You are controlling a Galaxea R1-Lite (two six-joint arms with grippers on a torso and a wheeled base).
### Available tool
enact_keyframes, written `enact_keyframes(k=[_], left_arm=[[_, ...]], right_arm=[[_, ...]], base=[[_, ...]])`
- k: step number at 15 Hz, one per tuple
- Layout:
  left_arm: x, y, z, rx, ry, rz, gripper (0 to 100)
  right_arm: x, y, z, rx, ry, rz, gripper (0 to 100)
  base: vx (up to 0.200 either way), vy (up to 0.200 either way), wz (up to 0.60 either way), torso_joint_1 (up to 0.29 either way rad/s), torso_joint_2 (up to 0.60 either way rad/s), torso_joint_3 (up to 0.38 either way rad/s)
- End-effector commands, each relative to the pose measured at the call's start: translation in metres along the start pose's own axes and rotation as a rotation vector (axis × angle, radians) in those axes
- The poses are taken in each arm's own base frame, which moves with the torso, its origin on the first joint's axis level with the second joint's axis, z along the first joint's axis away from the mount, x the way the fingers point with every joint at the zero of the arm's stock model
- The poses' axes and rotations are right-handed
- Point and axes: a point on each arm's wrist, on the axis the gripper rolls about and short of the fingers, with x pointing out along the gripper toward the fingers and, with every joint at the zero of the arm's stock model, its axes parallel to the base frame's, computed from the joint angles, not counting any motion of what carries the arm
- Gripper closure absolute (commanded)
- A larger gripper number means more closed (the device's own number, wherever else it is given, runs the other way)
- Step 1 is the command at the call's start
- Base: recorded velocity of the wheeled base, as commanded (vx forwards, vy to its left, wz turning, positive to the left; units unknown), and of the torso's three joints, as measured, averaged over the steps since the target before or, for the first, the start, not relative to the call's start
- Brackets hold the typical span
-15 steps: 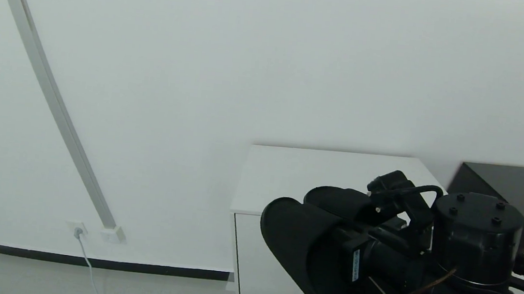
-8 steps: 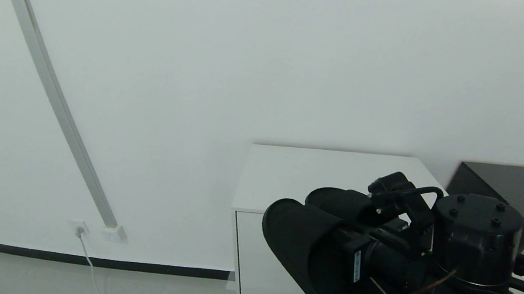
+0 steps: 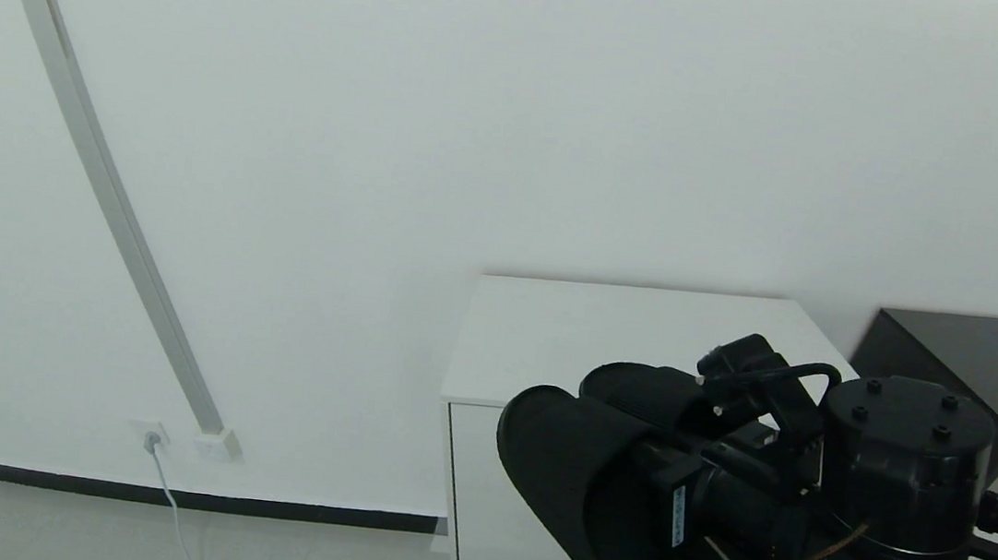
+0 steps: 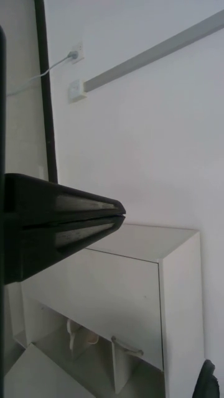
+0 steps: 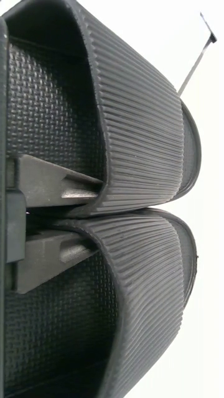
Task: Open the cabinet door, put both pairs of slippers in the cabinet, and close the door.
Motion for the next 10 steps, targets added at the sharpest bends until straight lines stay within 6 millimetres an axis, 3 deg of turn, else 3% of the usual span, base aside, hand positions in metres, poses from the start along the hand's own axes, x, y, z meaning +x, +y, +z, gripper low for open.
enact_keyframes(k=[1, 10], left_arm=[[0.0001, 0.0, 0.0001, 0.0, 0.001, 0.0, 100], [0.0001, 0.0, 0.0001, 0.0, 0.001, 0.0, 100]], right_arm=[[0.0015, 0.0002, -0.002, -0.001, 0.007, 0.0, 100], [0.004, 0.0006, -0.0036, -0.002, 0.011, -0.001, 100]], base=[[0.0, -0.2, 0.0, -0.002, 0.0, 0.007], [0.0, -0.2, 0.0, 0.005, 0.0, 0.003]])
